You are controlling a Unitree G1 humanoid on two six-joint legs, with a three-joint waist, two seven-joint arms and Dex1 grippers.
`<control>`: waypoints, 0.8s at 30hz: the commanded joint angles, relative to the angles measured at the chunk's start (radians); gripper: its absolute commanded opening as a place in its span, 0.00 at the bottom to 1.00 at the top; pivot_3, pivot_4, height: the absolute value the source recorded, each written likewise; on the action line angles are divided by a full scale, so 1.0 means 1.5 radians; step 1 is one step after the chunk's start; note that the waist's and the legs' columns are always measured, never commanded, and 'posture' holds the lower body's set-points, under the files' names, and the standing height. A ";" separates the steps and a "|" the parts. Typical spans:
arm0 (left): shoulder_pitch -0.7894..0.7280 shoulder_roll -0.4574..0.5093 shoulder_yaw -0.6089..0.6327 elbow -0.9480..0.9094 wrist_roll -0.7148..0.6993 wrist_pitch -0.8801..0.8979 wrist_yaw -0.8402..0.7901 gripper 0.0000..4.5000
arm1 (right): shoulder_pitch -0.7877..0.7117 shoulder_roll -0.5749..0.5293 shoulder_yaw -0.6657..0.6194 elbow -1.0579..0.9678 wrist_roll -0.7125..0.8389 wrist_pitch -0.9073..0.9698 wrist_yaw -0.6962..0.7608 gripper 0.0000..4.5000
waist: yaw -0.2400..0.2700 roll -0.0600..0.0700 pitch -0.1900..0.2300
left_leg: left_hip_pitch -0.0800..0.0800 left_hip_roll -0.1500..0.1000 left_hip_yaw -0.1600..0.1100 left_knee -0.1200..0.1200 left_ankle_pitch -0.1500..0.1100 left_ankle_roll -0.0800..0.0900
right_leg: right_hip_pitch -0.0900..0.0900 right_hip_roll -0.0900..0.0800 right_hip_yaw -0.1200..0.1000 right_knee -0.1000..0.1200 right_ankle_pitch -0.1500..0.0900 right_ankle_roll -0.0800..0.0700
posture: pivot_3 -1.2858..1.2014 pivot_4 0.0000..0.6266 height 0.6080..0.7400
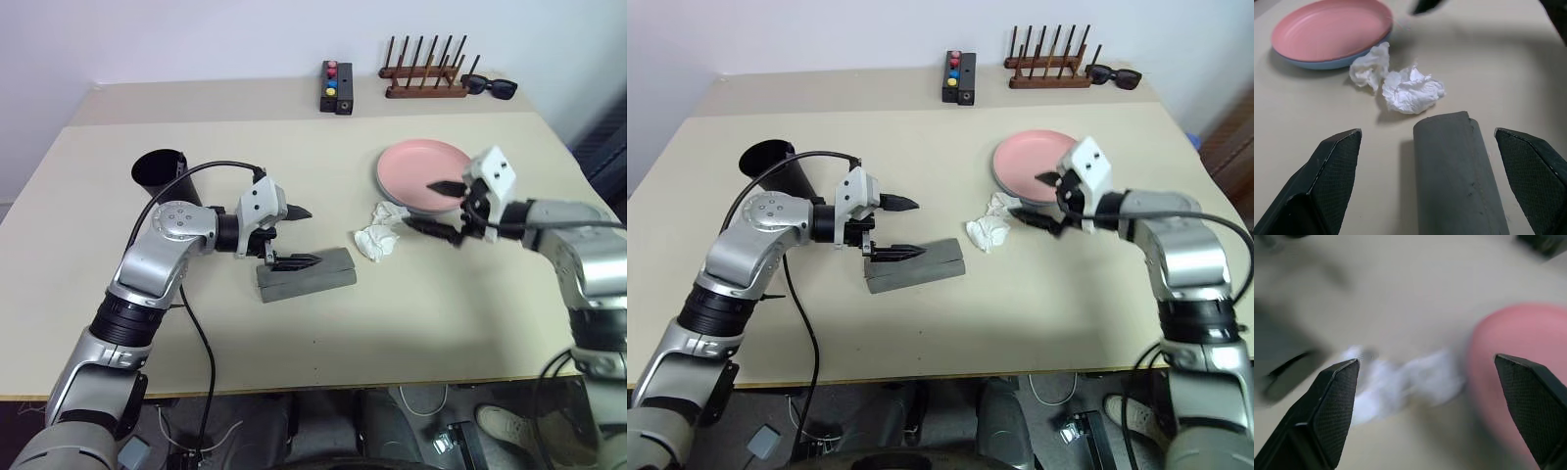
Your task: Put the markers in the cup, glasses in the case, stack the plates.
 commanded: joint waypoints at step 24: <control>0.026 0.038 0.031 -0.056 -0.015 0.003 0.002 1.00 | -0.088 0.139 0.121 0.184 -0.034 -0.068 -0.017 0.99 | -0.001 0.000 0.000 | 0.000 0.000 0.000 0.000 0.000 0.000 | 0.000 0.000 0.000 0.000 0.000 0.000 | 0.52 0.24 1.00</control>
